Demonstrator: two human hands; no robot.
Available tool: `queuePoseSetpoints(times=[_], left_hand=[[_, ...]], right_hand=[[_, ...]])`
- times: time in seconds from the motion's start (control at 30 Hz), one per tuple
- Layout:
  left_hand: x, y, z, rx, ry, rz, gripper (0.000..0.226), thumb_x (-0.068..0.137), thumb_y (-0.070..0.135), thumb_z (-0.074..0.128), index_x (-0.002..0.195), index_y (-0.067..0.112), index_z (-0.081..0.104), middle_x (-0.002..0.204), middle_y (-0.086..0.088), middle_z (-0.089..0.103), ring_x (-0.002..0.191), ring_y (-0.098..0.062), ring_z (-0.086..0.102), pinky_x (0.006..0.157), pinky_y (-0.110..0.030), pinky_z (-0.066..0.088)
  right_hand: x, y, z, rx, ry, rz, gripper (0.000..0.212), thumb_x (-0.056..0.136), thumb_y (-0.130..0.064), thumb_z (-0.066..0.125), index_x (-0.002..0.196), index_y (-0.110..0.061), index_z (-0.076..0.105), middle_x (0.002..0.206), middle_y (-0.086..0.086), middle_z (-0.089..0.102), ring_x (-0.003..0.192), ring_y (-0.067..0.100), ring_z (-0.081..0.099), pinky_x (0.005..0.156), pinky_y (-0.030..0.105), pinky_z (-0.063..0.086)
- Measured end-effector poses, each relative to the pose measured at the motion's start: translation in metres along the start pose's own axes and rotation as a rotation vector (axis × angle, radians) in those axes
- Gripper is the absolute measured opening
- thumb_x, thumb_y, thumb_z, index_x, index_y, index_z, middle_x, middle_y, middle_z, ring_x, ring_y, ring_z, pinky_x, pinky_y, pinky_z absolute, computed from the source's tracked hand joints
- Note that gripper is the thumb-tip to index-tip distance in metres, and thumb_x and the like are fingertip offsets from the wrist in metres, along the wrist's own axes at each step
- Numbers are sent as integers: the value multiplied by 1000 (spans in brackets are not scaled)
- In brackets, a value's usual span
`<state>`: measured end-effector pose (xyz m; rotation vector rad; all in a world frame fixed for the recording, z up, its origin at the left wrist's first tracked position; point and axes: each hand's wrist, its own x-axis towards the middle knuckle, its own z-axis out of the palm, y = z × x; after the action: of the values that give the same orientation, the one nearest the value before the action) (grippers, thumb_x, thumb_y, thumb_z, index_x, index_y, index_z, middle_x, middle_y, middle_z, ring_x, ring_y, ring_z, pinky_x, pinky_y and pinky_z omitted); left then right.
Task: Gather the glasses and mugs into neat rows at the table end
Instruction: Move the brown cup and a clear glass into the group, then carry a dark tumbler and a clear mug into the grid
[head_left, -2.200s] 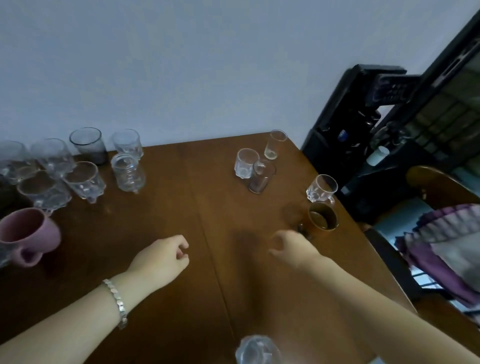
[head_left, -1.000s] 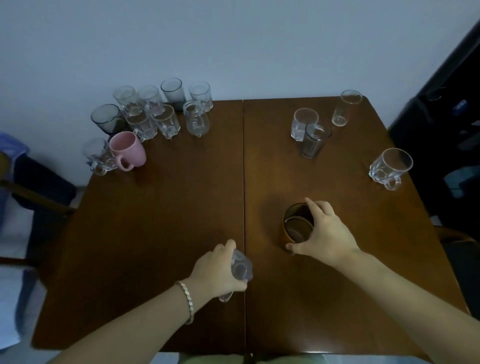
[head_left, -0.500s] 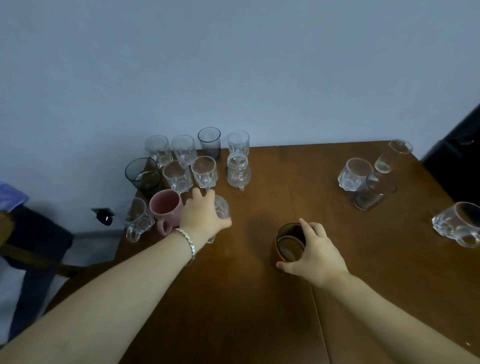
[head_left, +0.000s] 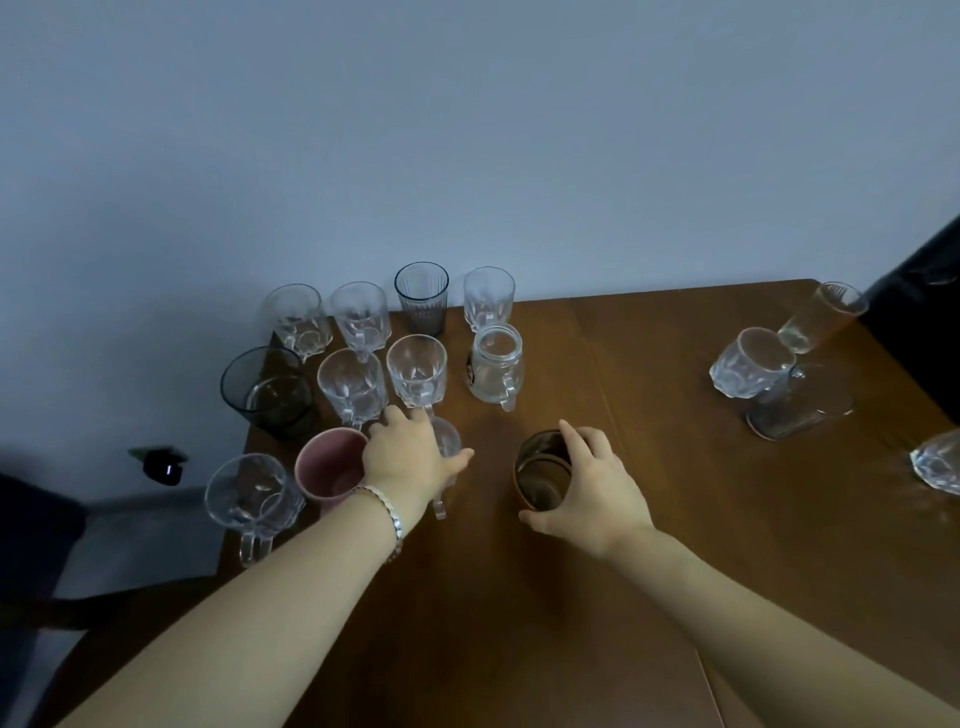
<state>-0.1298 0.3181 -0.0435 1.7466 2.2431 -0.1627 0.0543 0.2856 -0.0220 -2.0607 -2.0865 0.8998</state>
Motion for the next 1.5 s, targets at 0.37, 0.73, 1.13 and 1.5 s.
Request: queuePoseSetpoints(times=[0.37, 0.73, 1.13, 1.5], left_hand=[[-9, -9, 7, 0, -76, 107, 100, 82, 47, 63, 148, -1, 5, 147, -16, 30, 132, -34, 37, 105, -36, 40], [-70, 41, -29, -2, 66, 305, 35, 96, 33, 42, 127, 20, 51, 121, 0, 61, 104, -18, 62, 78, -30, 53], [-100, 224, -19, -79, -125, 285, 33, 96, 31, 45, 126, 20, 53, 119, 0, 65, 105, -18, 63, 86, -29, 53], [-101, 318, -1, -196, -159, 168, 26, 95, 28, 48, 119, 22, 58, 105, 4, 66, 93, -11, 62, 82, -25, 52]], right_hand=[[53, -33, 18, -27, 24, 66, 124, 65, -53, 78, 150, -14, -3, 154, 7, 18, 139, 26, 30, 107, 38, 40], [-8, 88, -28, -229, -470, 219, 61, 90, -36, 59, 140, -10, 37, 141, 9, 47, 125, 27, 50, 99, 33, 45], [27, 263, -167, -218, 162, 201, 65, 83, -40, 64, 137, -12, 39, 142, 12, 38, 130, 30, 41, 103, 42, 42], [91, 293, -176, -91, 20, 18, 90, 76, -46, 70, 146, -14, 21, 143, 6, 35, 123, 29, 49, 93, 40, 50]])
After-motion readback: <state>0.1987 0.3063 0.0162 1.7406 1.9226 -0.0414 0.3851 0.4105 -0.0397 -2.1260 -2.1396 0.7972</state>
